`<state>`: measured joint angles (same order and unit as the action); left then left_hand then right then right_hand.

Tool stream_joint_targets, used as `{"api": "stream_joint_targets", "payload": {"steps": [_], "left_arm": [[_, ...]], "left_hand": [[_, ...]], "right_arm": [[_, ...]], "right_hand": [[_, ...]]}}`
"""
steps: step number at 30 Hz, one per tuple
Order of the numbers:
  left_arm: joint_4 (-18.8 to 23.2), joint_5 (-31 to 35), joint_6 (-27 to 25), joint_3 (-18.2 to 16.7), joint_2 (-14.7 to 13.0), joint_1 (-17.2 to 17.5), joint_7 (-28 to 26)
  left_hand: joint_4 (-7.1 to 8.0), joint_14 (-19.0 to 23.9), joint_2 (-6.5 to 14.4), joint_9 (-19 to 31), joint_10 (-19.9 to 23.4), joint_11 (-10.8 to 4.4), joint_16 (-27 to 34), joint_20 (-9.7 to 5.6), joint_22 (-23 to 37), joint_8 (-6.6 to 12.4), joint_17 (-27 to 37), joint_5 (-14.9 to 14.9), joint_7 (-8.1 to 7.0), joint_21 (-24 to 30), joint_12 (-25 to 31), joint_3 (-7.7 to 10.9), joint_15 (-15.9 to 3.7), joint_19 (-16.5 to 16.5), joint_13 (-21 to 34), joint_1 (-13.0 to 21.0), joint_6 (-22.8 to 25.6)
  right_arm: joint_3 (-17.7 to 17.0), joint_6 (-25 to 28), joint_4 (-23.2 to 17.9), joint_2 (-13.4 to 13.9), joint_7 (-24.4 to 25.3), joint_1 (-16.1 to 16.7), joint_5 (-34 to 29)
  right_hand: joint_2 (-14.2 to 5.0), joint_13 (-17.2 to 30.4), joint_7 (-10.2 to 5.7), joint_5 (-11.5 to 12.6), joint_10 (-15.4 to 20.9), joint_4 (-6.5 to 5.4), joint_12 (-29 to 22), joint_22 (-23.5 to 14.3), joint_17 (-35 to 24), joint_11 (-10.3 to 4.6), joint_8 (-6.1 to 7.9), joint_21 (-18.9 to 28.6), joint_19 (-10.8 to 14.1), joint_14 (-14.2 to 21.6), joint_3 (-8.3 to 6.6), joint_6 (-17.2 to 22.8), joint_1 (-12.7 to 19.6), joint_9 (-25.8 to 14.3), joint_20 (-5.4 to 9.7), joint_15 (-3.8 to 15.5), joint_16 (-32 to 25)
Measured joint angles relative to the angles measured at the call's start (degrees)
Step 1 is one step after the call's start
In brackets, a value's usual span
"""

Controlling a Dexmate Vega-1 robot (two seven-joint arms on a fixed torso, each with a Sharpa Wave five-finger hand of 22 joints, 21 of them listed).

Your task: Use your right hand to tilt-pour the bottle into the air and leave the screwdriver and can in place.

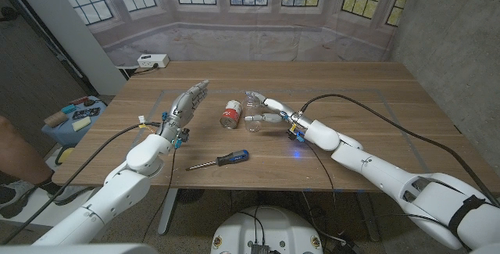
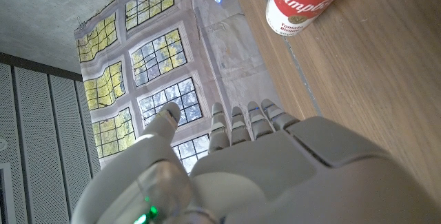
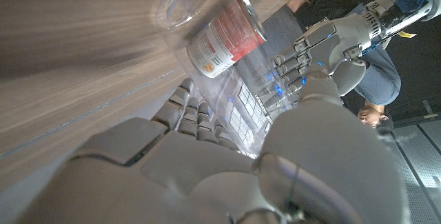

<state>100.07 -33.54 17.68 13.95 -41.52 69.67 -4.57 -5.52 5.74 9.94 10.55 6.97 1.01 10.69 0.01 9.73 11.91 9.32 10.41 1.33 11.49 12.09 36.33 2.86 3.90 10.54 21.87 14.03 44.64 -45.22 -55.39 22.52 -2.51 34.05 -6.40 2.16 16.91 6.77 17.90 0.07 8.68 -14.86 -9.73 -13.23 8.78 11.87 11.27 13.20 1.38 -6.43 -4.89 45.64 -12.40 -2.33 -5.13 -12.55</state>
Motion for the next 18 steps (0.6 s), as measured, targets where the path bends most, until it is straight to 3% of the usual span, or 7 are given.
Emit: {"api": "stream_joint_targets", "payload": {"steps": [7, 18], "left_arm": [[0.17, 0.1, 0.0, -0.02, -0.01, 0.07, -0.03], [-0.12, -0.15, -0.35, 0.46, 0.22, -0.69, 0.73]], "left_hand": [[0.0, 0.52, 0.0, 0.0, 0.0, 0.0, 0.0, -0.11, 0.0, 0.0, 0.0, 0.0, 0.3, 0.0, 0.0, 0.0, 0.11, 0.11, 0.0, 0.0, 0.3], [-0.16, 0.52, -0.22, -0.01, -0.01, 0.0, 0.0, -0.11, 0.0, 0.0, 0.01, 0.0, 0.22, 0.0, 0.0, -0.16, 0.11, 0.11, -0.01, 0.22, 0.82]], "right_arm": [[0.5, -1.32, 3.53, -1.32, 1.4, -1.16, -0.28], [0.72, -2.13, 5.46, -2.1, 3.66, -1.51, -0.6]], "right_hand": [[-0.39, 1.17, 0.09, -0.01, 1.87, 0.01, -2.19, 0.0, -0.74, -0.84, 0.44, 0.42, 1.61, 2.01, -0.63, 1.79, 1.0, -0.46, 0.64, 1.26, -0.96], [-0.67, 4.17, 0.11, -0.89, 5.85, 0.0, -6.91, 0.0, -2.55, -2.36, 1.98, 0.88, 5.3, 7.19, -2.05, 7.13, 2.79, -1.06, 1.21, 2.83, -2.72]]}}
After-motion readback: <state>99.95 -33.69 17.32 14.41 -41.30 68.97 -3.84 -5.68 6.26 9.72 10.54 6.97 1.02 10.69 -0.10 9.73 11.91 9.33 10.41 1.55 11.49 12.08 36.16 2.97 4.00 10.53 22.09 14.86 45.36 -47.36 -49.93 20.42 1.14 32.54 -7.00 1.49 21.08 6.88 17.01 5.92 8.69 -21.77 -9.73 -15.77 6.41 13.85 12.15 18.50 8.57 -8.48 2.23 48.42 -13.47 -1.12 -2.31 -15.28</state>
